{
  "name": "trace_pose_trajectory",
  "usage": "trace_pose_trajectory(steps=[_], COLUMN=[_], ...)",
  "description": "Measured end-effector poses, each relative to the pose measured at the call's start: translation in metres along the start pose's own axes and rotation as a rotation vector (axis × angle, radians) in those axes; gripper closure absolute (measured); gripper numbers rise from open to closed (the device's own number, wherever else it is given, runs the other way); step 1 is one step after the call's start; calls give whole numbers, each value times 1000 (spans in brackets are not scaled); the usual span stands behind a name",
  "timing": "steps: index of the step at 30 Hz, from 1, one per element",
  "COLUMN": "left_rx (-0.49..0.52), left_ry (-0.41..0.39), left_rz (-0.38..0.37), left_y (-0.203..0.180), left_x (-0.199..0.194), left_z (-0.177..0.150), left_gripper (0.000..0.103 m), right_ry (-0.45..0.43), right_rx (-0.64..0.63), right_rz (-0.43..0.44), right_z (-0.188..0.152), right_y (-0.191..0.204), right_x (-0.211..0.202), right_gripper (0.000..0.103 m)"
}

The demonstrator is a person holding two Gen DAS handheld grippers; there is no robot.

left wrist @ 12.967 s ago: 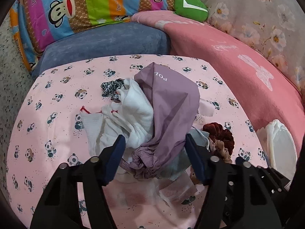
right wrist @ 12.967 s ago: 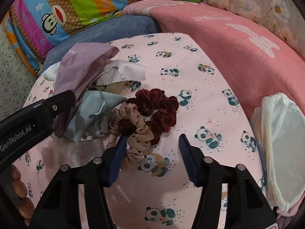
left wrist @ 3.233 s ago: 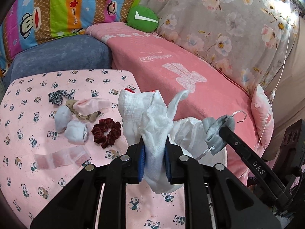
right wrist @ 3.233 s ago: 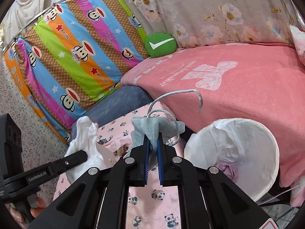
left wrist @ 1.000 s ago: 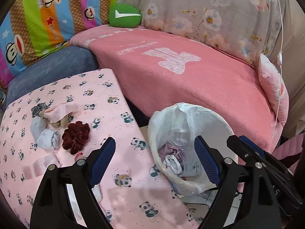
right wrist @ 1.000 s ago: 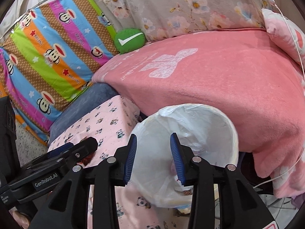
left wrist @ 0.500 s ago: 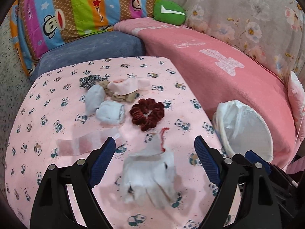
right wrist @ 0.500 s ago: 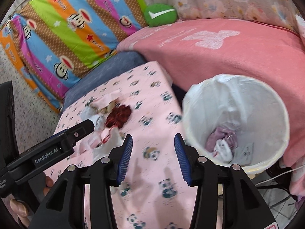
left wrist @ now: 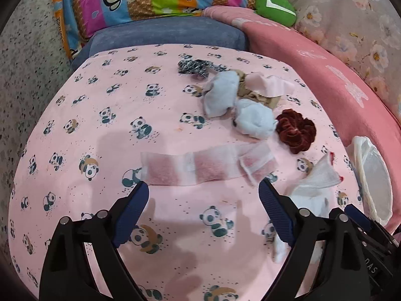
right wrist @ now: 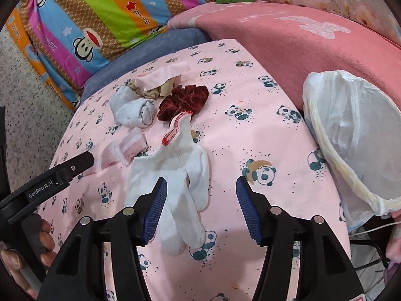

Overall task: Collect trash
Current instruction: 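Lower the left gripper onto the pink plastic bag while the right grasps the white glove, then carry the plastic bag and white glove over the bin and open both grippers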

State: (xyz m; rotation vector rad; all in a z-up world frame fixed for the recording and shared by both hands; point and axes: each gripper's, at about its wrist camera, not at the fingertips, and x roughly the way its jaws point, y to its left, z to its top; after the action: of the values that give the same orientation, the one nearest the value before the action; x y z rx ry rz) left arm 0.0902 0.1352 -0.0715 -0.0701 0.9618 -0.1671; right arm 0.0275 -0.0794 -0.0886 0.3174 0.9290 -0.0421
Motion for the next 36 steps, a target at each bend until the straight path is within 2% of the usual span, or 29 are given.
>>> trace_pose_trajectory(steps=[6,10,13,18,21,22,24,25,26,36], left_rx=[-25,-18,14,81,137,144,141,132,116,111], left_ry=[41,72,58,46,34,32,38,45,54,29], left_rz=[12,10,8,-5,3,-7,-34,-55,-80,-128], left_y=[23,25,17,-3,-18,-21,-23,-23,-22,-36], left_x=[22,39,43,47,45,44,42,42,42,16], left_z=[2,3,4,4,1,1,3,4,4,2], left_gripper=[18,18,18,21,40,51,70,84,89,93], right_ry=[31,15,5,1,4,8,11,15,14,-68], right_rx=[-14,-47,-79,-111,-113,-113,-113,-112,-111,-68], right_rz=[-7,-41,-63,-71,-48,-36,-30,-22,-20,8], right_z=[0,-1,-2,-5,-5,-5,-6,-6,-6,6], right_y=[14,23,30,36,36,35,36,35,36,20], right_x=[26,34,36,38,40,40,40,39,38,1], right_gripper=[45,44,53,76,86,91,93,93,94,94])
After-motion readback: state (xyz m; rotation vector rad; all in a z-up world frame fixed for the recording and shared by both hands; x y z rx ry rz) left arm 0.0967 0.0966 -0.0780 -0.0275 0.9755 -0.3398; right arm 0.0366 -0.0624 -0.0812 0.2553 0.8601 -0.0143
